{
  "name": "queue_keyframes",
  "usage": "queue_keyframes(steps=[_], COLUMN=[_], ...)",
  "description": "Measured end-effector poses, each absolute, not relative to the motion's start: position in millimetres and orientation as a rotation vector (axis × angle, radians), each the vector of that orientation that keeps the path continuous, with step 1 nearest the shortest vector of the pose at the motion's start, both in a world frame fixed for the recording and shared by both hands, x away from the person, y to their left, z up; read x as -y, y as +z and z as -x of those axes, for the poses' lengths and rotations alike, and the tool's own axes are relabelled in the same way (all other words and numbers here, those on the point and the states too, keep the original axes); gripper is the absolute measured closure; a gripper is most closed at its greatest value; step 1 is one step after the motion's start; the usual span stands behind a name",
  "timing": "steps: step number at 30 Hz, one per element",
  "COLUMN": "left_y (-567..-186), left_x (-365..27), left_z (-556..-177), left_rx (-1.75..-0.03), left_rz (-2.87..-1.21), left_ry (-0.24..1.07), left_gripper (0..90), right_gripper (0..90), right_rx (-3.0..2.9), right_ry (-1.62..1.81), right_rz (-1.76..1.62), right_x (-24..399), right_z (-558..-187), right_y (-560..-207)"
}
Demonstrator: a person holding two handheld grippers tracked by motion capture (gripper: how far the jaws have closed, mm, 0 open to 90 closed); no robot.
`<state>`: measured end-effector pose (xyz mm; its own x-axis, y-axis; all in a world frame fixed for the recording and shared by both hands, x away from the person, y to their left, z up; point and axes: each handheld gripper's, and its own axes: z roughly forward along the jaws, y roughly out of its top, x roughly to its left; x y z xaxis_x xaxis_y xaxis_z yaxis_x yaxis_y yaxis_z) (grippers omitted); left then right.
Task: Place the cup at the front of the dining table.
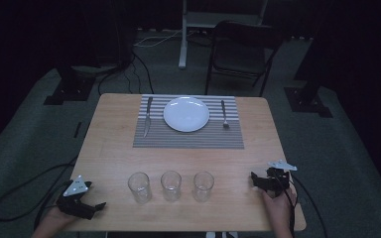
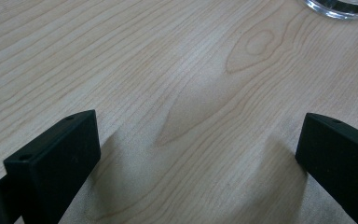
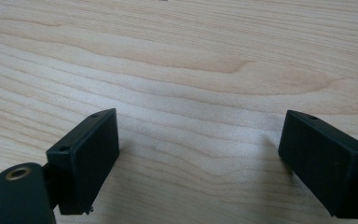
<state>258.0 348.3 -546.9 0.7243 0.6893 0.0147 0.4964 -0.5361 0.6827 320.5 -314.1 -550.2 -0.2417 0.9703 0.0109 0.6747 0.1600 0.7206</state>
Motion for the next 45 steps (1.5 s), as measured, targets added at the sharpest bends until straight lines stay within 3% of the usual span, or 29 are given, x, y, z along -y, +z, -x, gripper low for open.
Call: queue_keyframes(steps=[24, 27, 45], left_y=[-545.9, -544.8, -533.5], left_x=[-347.7, -343.9, -302.8], left_z=[-260.0, -259.2, -264.6], left_rx=[-0.864, -0.843, -0.691], left_rz=[-2.273, -2.275, -2.232], left_ry=[0.355, 0.356, 0.254], left_gripper=[0.3, 3.6, 4.7], right_gripper=[12.4, 12.4, 12.5], right_rx=[-1.976, -1.975, -1.974], right_ry=[0.854, 0.854, 0.852], right_rz=[-1.563, -1.565, -1.566], right_x=[313.6, 313.5, 313.5], right_z=[-319.5, -319.2, -318.9], right_y=[-550.3, -550.3, -550.2])
